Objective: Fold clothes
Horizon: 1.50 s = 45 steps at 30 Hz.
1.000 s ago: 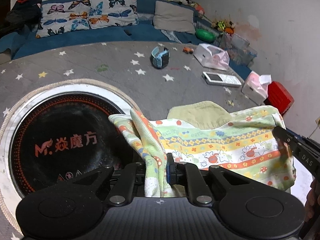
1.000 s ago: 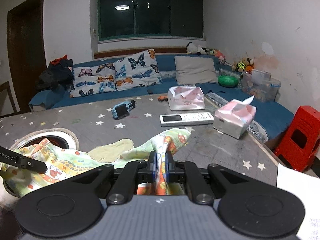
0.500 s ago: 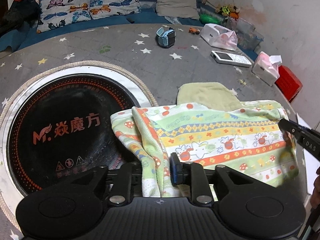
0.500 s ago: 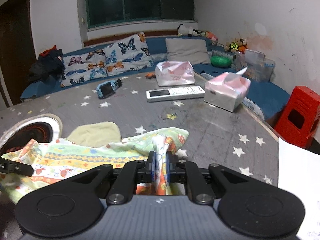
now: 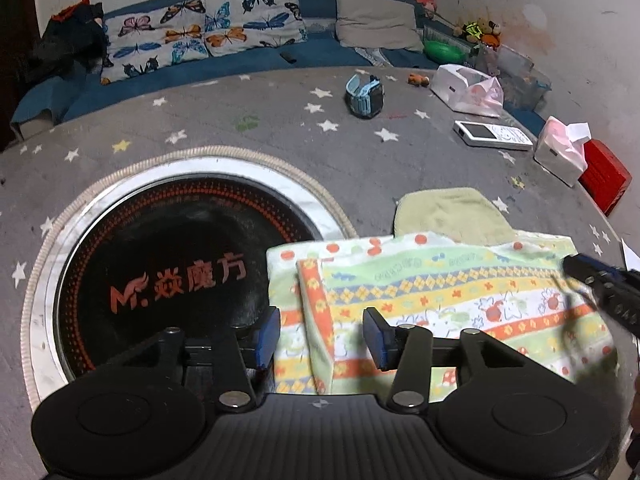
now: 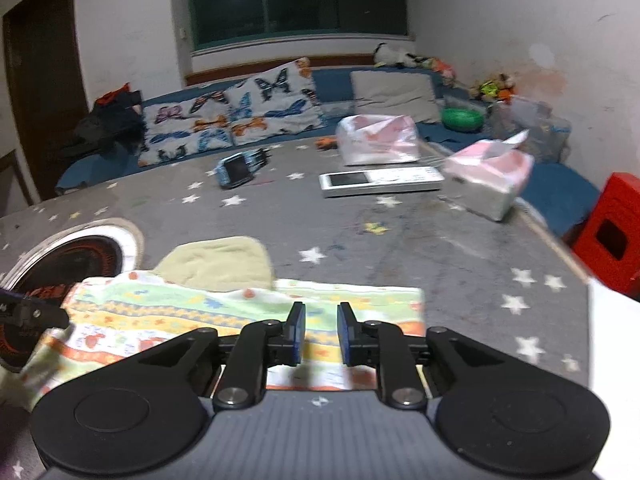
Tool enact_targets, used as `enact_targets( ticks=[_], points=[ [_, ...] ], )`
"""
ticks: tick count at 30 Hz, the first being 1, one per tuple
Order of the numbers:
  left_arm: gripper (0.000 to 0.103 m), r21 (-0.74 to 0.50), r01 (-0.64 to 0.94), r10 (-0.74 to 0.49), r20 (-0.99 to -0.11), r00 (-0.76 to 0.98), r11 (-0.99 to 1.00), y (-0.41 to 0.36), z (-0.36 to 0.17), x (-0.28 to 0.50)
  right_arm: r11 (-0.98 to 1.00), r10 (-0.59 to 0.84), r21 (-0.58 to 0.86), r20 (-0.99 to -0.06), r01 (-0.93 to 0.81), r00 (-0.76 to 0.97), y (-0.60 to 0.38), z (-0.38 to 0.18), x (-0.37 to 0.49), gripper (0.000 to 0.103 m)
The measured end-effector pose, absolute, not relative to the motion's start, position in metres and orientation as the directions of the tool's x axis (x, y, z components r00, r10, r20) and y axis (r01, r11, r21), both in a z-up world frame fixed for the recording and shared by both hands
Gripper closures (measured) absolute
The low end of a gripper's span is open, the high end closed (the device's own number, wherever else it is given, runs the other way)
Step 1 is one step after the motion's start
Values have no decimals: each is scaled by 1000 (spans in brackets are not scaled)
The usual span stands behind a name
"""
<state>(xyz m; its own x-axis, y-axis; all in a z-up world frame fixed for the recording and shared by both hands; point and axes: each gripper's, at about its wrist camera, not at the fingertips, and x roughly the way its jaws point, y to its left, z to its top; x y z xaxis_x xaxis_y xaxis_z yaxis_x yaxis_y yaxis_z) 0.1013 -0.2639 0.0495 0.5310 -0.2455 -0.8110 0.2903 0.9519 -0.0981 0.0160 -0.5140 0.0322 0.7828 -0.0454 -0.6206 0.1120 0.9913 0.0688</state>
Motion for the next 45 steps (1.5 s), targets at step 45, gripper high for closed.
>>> enact_targets(
  ticks=[45],
  points=[
    [24, 33, 350, -196, -777, 598, 936, -259, 33, 21, 999, 32, 13, -629, -31, 777, -414, 23, -51, 49]
  ],
)
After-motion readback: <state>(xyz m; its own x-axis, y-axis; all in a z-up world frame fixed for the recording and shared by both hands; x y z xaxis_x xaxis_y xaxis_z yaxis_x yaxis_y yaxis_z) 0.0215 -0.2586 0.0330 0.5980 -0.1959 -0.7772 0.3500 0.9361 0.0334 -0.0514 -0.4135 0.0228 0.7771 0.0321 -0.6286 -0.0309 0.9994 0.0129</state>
